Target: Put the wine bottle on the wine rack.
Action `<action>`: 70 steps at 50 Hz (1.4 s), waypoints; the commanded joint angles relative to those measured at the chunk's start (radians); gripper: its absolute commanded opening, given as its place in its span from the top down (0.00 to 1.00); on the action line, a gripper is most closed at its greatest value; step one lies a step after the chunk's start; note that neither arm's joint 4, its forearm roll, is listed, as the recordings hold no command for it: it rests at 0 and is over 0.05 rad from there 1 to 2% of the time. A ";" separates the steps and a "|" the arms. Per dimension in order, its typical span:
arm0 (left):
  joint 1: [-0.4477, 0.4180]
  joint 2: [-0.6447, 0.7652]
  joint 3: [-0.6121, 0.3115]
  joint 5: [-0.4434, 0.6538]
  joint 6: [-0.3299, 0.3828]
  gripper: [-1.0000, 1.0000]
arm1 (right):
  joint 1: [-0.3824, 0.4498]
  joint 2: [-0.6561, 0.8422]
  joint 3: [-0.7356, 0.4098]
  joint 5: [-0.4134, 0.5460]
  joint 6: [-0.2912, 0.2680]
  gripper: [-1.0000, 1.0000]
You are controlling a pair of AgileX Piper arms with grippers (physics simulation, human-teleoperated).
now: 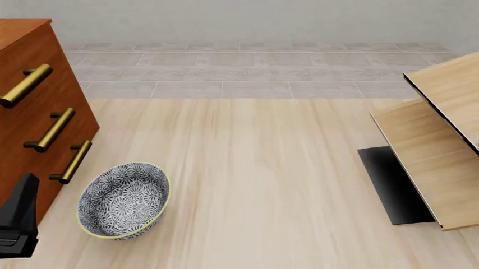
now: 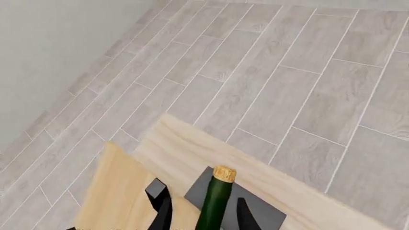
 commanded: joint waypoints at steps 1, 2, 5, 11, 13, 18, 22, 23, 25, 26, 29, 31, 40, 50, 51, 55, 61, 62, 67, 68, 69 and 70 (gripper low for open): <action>0.001 0.000 -0.015 0.010 -0.004 0.00 | 0.005 -0.030 -0.032 0.040 0.006 0.00; 0.000 0.000 -0.017 0.011 -0.004 0.00 | 0.005 -0.031 -0.036 0.042 0.007 0.00; -0.001 0.000 -0.022 0.013 -0.005 0.00 | 0.008 -0.042 -0.051 0.058 0.007 0.00; 0.001 0.000 -0.022 0.010 -0.006 0.00 | 0.012 -0.061 -0.066 0.077 0.009 0.00; 0.001 0.000 -0.022 0.008 -0.007 0.00 | 0.015 -0.071 -0.070 0.086 0.010 0.00; 0.001 0.000 -0.020 0.003 -0.008 0.00 | 0.022 -0.096 -0.084 0.104 0.007 0.00; 0.001 0.000 -0.021 0.002 -0.009 0.00 | 0.028 -0.111 -0.093 0.117 0.007 0.00; 0.000 0.000 -0.021 0.001 -0.009 0.00 | 0.030 -0.119 -0.099 0.121 0.003 0.00; 0.000 0.000 -0.022 0.002 -0.009 0.00 | 0.040 -0.134 -0.101 0.129 0.000 0.00; 0.000 0.000 -0.023 0.004 -0.010 0.00 | 0.044 -0.141 -0.102 0.132 -0.004 0.00; -0.002 0.000 -0.027 0.006 -0.008 0.00 | 0.055 -0.155 -0.100 0.138 -0.002 0.00; -0.002 0.000 -0.029 0.008 -0.009 0.00 | 0.067 -0.174 -0.106 0.146 -0.016 0.00; -0.003 0.000 -0.035 0.013 -0.006 0.00 | 0.122 -0.223 -0.103 0.170 -0.019 0.00; -0.003 0.000 -0.033 0.012 -0.004 0.00 | 0.192 -0.275 -0.079 0.180 -0.031 0.00; -0.003 0.000 -0.032 0.010 -0.003 0.00 | 0.202 -0.282 -0.074 0.180 -0.031 0.00; -0.004 0.000 -0.031 0.009 -0.002 0.00 | 0.234 -0.305 -0.062 0.181 -0.041 0.00; -0.002 0.000 -0.036 0.012 -0.001 0.00 | 0.309 -0.351 -0.045 0.196 -0.065 0.00; -0.001 0.000 -0.040 0.016 0.001 0.00 | 0.323 -0.363 -0.038 0.197 -0.072 0.00; -0.001 0.000 -0.044 0.021 0.002 0.00 | 0.371 -0.392 -0.023 0.205 -0.084 0.00; -0.002 0.000 -0.047 0.023 0.003 0.00 | 0.385 -0.402 -0.017 0.206 -0.096 0.00; -0.002 0.000 -0.048 0.025 0.003 0.00 | 0.388 -0.408 -0.011 0.202 -0.094 0.00; -0.003 0.000 -0.051 0.027 0.004 0.00 | 0.403 -0.416 -0.001 0.202 -0.094 0.00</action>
